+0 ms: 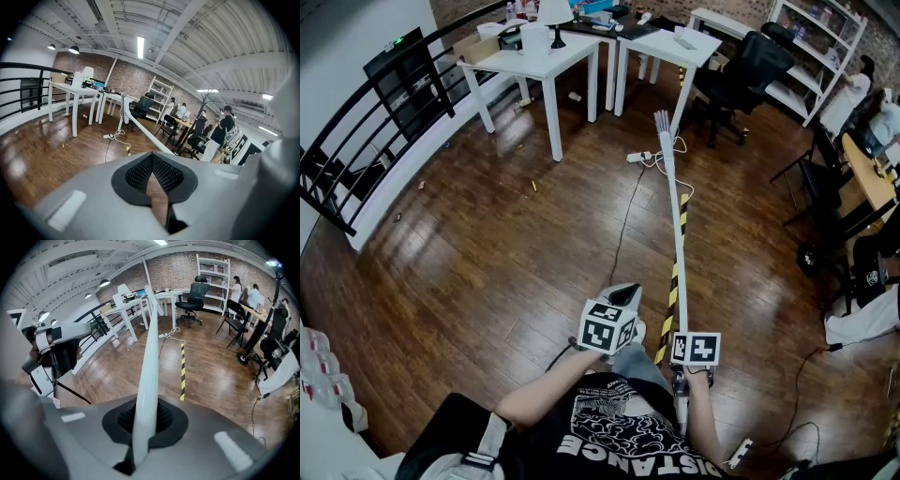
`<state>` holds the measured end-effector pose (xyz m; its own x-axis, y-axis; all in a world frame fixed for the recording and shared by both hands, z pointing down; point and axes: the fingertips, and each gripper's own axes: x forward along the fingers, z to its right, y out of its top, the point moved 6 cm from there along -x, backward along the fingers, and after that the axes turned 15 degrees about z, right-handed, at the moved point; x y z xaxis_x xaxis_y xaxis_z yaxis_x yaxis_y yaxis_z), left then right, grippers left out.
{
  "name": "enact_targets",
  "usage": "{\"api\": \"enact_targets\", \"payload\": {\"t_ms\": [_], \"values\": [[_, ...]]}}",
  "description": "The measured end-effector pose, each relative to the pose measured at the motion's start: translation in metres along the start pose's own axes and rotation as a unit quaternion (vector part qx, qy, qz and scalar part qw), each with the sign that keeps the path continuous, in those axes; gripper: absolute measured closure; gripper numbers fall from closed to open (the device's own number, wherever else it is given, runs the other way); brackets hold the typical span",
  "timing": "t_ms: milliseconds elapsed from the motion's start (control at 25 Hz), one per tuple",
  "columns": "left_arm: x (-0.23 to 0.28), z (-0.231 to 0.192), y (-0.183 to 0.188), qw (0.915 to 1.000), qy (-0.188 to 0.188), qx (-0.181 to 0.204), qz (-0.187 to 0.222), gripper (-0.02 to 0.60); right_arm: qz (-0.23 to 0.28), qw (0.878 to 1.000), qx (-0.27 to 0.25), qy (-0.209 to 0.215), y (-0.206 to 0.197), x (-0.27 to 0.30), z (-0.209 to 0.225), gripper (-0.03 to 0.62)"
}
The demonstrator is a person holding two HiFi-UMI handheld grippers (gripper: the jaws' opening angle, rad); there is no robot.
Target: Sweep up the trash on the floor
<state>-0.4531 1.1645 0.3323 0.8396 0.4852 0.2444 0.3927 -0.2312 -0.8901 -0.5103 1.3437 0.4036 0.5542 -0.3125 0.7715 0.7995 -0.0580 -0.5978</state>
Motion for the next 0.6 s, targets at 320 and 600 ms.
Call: {"api": "enact_targets", "payload": {"t_ms": [320, 600], "values": [[0.088, -0.042, 0.029, 0.9993, 0.037, 0.001, 0.000, 0.577, -0.023, 0.999, -0.006, 0.030, 0.072, 0.076, 0.039, 0.594], [0.186, -0.068, 0.066, 0.9970, 0.077, -0.007, -0.010, 0.577, -0.060, 0.996, -0.017, 0.059, 0.146, 0.134, 0.085, 0.594]]}}
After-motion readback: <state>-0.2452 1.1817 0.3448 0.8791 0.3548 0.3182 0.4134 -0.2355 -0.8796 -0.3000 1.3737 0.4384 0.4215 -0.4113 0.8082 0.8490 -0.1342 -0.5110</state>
